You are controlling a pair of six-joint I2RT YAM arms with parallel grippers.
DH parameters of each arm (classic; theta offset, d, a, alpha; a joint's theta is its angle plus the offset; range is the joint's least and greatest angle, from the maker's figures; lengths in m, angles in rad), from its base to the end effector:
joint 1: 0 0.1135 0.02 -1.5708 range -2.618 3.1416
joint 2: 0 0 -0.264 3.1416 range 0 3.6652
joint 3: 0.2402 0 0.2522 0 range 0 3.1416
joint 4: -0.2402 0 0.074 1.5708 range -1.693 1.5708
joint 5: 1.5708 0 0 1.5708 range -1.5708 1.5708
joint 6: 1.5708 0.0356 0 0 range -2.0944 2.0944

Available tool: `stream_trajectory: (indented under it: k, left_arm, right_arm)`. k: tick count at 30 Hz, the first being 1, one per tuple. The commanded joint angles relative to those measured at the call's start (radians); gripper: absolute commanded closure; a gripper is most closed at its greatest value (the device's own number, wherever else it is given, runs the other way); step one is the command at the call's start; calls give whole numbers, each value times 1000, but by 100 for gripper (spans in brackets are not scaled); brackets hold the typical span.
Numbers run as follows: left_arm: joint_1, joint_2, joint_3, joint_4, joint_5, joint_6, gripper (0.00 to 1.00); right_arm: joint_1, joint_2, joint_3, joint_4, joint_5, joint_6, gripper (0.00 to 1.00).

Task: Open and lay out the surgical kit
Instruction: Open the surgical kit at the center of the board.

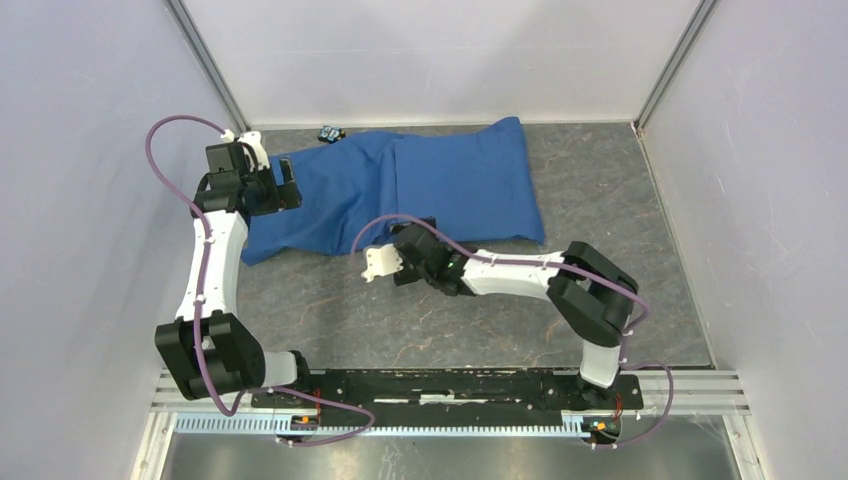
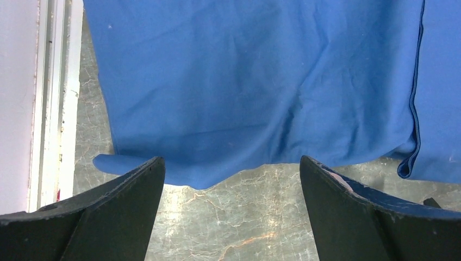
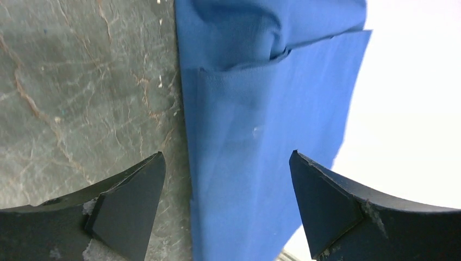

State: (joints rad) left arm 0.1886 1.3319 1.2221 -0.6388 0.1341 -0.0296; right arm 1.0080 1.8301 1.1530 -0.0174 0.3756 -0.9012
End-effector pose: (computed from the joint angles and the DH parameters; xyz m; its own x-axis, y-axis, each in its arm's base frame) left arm 0.2834 0.0493 0.3284 -0.6656 -0.1569 -0.7296 -0.1093 0.9876 -0.1126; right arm 0.2237 0.3301 0.1934 0.2870 -0.9121 -0.2928 -0.6627 0.0316 -0.7482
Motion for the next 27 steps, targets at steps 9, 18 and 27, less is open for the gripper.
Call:
stream_trajectory:
  k: [9,18,27]
  left_arm:
    - [5,-21,37,-10,29,28,0]
    - [5,-20,39,-4,35,28,0]
    - [5,-9,58,-4,50,28,0]
  right_arm:
    - [61,128,88,234,261,-158,26]
    - [56,138,108,261,289,-170,52]
    - [-38,-34,224,128,233,73,100]
